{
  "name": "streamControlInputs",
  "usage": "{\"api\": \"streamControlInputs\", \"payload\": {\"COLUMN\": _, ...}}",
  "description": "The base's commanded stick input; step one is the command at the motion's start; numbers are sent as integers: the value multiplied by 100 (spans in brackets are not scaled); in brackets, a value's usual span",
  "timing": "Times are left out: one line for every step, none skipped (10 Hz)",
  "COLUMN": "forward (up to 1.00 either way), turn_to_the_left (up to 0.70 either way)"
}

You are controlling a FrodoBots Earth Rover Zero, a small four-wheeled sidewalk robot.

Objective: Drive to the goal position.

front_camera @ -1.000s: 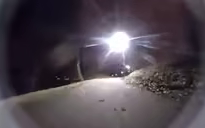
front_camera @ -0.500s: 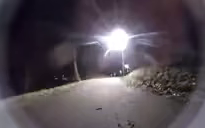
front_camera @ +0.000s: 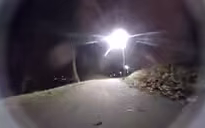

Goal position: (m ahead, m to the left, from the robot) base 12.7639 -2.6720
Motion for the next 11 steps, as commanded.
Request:
{"api": "streamControlInputs", "payload": {"forward": 100, "turn_to_the_left": 0}}
{"api": "streamControlInputs", "payload": {"forward": 100, "turn_to_the_left": 0}}
{"api": "streamControlInputs", "payload": {"forward": 100, "turn_to_the_left": -1}}
{"api": "streamControlInputs", "payload": {"forward": 100, "turn_to_the_left": -3}}
{"api": "streamControlInputs", "payload": {"forward": 100, "turn_to_the_left": -4}}
{"api": "streamControlInputs", "payload": {"forward": 100, "turn_to_the_left": -5}}
{"api": "streamControlInputs", "payload": {"forward": 100, "turn_to_the_left": -5}}
{"api": "streamControlInputs", "payload": {"forward": 100, "turn_to_the_left": -5}}
{"api": "streamControlInputs", "payload": {"forward": 100, "turn_to_the_left": -5}}
{"api": "streamControlInputs", "payload": {"forward": 100, "turn_to_the_left": -5}}
{"api": "streamControlInputs", "payload": {"forward": 100, "turn_to_the_left": -5}}
